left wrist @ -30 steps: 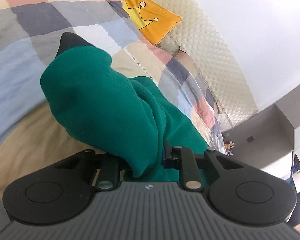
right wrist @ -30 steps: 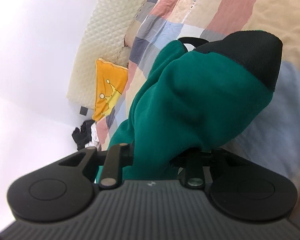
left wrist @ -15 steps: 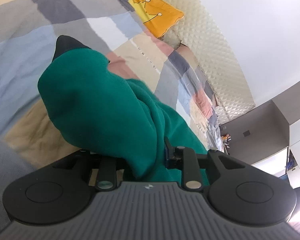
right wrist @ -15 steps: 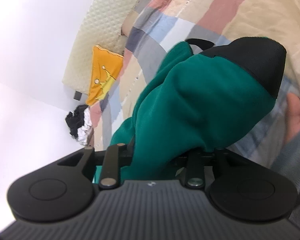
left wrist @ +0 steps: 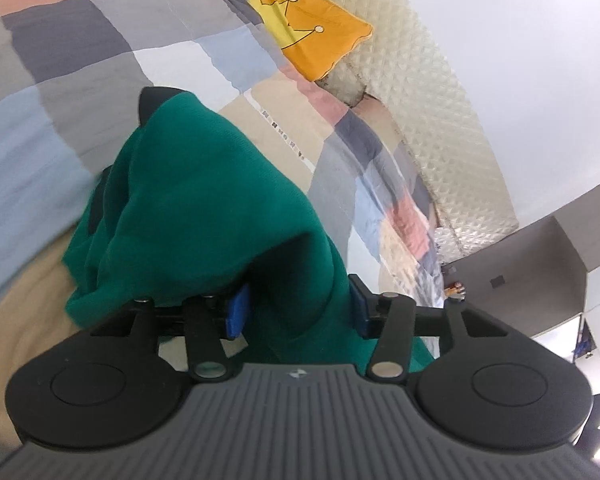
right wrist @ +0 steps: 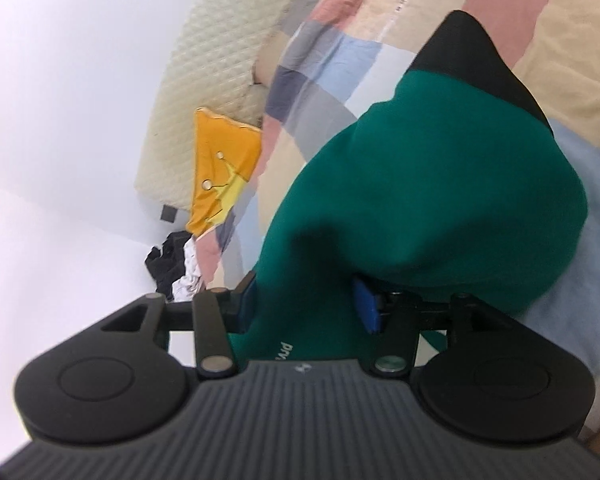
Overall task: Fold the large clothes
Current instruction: 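Release the bundle and lift both grippers away from the green hoodie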
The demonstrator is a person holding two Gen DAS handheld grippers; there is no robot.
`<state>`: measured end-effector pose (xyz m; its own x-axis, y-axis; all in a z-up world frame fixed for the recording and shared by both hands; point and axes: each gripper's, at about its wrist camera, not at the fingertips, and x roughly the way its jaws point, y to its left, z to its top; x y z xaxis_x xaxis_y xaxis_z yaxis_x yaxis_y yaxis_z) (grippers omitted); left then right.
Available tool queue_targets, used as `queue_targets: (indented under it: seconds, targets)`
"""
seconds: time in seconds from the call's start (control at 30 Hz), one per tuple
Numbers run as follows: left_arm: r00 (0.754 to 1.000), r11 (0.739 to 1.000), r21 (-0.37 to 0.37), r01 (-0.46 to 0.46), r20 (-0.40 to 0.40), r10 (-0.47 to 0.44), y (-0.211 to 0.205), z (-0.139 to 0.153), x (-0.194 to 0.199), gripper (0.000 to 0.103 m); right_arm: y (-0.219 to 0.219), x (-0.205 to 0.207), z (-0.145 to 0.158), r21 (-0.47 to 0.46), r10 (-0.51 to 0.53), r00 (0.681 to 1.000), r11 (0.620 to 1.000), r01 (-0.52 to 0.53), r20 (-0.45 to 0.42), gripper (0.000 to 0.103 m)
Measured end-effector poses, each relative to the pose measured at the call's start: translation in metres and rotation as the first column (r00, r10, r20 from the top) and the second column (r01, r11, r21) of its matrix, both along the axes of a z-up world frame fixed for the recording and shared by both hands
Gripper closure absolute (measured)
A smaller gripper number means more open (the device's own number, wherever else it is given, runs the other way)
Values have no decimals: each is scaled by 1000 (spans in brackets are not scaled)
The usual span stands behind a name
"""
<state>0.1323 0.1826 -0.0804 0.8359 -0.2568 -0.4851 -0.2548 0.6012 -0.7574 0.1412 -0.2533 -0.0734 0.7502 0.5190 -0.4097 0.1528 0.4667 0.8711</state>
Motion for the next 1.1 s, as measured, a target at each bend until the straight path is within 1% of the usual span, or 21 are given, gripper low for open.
queue_targets:
  seconds: [0.17,0.23,0.27,0.43,0.57,0.67,0.7,0.73,0.77,0.8,0.83,0.9,1.0,1.1]
  targets:
    - [1000,999,32,-9,-17,10,4,-11,42,44,3,36,-14,-28,-6,1000,1000,6,-2,49]
    - [1000,999,48,-12,-18,13,8,-17,60,44,6,52,-22,-43,-6,1000,999,6,-5,53]
    - [1000,998,55,-14,-19,15,9,-20,67,44,6,60,-27,-42,-7,1000,999,7,-7,53]
    - [1000,995,100,1,5,-2,17,-36,103,44,9,92,-41,-80,-6,1000,997,8,17,54]
    - [1000,992,126,10,14,-12,23,-49,128,44,10,112,-52,-114,22,999,993,-18,30,55]
    - [1000,988,150,23,0,-23,24,-62,145,44,12,126,-61,-151,55,998,987,-50,32,59]
    - [1000,988,154,29,-8,-29,25,-66,151,44,13,132,-64,-166,68,997,984,-62,30,64]
    - [999,986,162,35,-12,-33,25,-71,155,44,14,137,-67,-188,78,997,980,-72,25,73]
    - [999,983,177,40,-16,-38,25,-74,160,44,14,141,-70,-204,80,997,976,-74,18,77]
    - [999,980,191,46,-18,-43,26,-76,162,44,14,144,-73,-208,77,997,975,-73,11,84]
    - [999,979,200,51,-22,-48,25,-78,165,44,13,146,-76,-207,76,997,976,-73,6,88]
    - [999,981,187,52,-25,-48,27,-80,167,44,11,148,-78,-199,72,997,978,-70,4,90]
    - [998,981,183,61,-20,-58,29,-77,165,42,12,147,-75,-206,79,997,976,-76,8,88]
    - [997,979,189,78,4,-80,27,-67,158,30,16,141,-66,-247,87,996,966,-77,31,85]
